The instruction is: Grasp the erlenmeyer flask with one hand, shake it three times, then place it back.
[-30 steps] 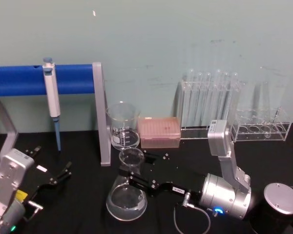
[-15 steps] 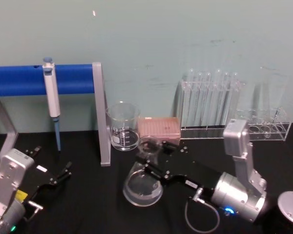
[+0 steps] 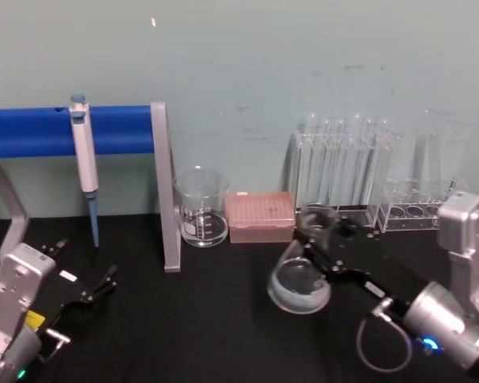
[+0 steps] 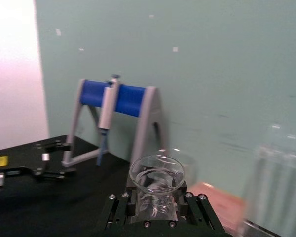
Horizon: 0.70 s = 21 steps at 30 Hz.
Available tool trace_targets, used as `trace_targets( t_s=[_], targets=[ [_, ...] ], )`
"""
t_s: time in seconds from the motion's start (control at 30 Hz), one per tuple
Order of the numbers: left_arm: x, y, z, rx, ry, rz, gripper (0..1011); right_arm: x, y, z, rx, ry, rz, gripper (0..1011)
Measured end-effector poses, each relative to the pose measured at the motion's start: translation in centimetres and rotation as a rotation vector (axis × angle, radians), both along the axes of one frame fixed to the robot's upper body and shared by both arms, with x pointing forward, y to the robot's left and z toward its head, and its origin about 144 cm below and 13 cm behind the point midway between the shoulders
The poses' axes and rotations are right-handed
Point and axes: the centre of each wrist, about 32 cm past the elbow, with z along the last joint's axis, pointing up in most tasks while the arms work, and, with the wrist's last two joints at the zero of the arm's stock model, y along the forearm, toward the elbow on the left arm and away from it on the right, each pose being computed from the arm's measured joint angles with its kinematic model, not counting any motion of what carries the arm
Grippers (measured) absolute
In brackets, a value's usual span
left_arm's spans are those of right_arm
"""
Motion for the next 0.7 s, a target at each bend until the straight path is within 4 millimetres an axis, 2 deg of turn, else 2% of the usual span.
trace_targets(
  t_s=[0.33, 0.5, 0.7],
  targets=[
    [0.0, 0.0, 0.0, 0.0, 0.0, 0.0, 1001, -1.3, -2.2, 0.1, -0.015, 0.01, -0.11, 457],
    [0.0, 0.0, 0.0, 0.0, 0.0, 0.0, 1001, -1.4, -2.4, 0.1, -0.02, 0.011, -0.12, 457],
    [0.0, 0.0, 0.0, 0.0, 0.0, 0.0, 1001, -1.0, -1.7, 0.1, -0.017, 0.012, -0.08, 457]
  ],
)
